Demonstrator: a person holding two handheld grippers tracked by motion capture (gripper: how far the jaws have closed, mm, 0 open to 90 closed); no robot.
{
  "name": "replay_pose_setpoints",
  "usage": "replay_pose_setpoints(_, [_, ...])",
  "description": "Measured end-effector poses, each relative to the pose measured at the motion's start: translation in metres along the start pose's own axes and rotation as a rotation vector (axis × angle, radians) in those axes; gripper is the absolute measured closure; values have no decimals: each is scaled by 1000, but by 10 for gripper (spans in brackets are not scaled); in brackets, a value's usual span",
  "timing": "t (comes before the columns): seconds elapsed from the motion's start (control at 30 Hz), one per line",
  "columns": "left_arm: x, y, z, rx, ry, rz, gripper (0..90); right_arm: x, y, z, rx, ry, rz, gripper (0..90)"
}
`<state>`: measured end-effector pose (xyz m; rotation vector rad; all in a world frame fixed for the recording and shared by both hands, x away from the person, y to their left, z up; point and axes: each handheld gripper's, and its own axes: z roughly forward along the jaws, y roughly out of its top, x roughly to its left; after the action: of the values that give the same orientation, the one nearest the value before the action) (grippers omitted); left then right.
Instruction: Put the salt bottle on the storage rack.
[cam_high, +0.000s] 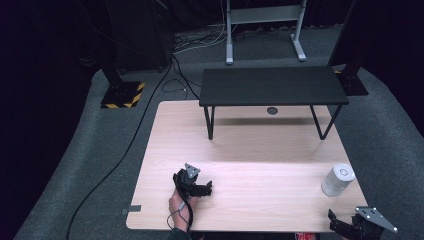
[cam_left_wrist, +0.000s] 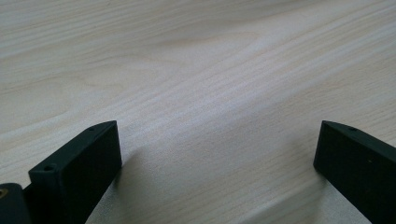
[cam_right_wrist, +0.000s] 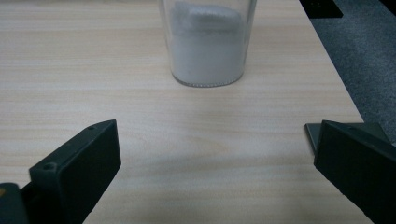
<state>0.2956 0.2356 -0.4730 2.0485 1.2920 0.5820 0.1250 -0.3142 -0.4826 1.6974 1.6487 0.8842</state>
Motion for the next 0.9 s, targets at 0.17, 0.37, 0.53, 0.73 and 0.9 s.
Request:
replay_pose_setpoints(0.17, [0,0,0,-1,-1,0,2,0,2,6,-25,1,9,0])
replay_pose_setpoints(0.37, [0,0,0,-1,-1,1,2,-2,11,21,-38,19,11,0])
replay_pose_setpoints(0.53, [0,0,0,-1,-2,4,2,-2,20,38,-33,29,1,0])
replay_pose_setpoints(0.73, [0,0,0,-1,-3,4,2,-1,26,51,-39,45,2,0])
replay_pose_setpoints(0.9, [0,0,0,-1,-3,5,2,2,33,60,-53,34,-5,0])
